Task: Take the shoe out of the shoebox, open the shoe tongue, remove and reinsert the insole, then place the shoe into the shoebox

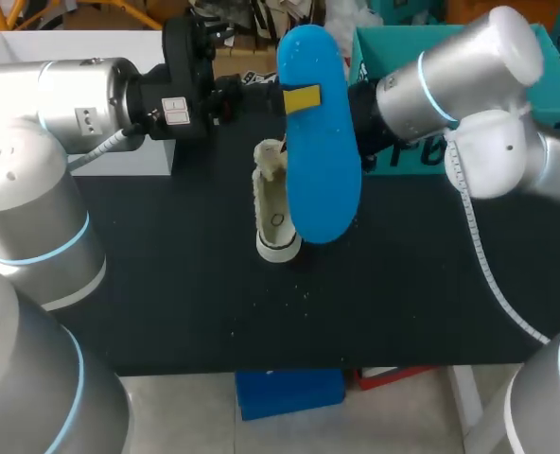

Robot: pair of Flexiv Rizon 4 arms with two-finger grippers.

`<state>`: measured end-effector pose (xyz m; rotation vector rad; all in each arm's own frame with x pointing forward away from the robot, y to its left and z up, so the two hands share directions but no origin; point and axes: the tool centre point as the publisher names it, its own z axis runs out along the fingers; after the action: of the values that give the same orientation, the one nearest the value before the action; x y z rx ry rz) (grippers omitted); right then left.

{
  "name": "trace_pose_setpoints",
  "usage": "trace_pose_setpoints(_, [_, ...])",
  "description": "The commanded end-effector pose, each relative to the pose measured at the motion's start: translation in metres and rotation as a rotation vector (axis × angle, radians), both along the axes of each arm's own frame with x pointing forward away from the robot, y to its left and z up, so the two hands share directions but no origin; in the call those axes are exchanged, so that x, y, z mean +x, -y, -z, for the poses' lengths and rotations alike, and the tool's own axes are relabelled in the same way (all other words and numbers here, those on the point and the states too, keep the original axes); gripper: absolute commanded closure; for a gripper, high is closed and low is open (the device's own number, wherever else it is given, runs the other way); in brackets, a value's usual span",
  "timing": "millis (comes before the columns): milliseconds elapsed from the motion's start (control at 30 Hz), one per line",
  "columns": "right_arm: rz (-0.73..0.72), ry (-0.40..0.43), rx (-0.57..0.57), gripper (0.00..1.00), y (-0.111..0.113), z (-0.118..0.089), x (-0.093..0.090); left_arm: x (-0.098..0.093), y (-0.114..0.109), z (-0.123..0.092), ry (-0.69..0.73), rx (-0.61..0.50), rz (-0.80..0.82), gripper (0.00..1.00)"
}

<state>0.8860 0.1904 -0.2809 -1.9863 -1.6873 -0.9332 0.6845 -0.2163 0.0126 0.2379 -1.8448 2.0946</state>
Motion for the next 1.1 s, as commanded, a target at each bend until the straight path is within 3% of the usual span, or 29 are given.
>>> trace_pose_setpoints(33, [-0.011, 0.050, 0.333, 0.00, 0.009, 0.001, -0.009, -0.001, 0.001, 0.000, -0.001, 0.003, -0.002, 1.00])
trace_pose_setpoints(267, [-0.009, 0.053, 0.492, 0.00, 0.011, -0.009, -0.012, -0.001, 0.001, 0.000, -0.001, 0.003, -0.002, 1.00])
trace_pose_setpoints(567, [-0.007, 0.075, 0.606, 0.00, 0.017, -0.021, -0.012, -0.001, 0.001, 0.000, -0.001, 0.003, -0.002, 1.00])
trace_pose_setpoints(833, [-0.063, 0.158, 0.664, 0.00, 0.018, -0.032, -0.013, -0.001, 0.001, 0.000, -0.001, 0.003, -0.002, 1.00])
trace_pose_setpoints(1100, [-0.063, 0.158, 0.664, 0.00, 0.018, -0.032, -0.013, -0.014, 0.009, 0.019, 0.427, 0.060, 0.009, 1.00])
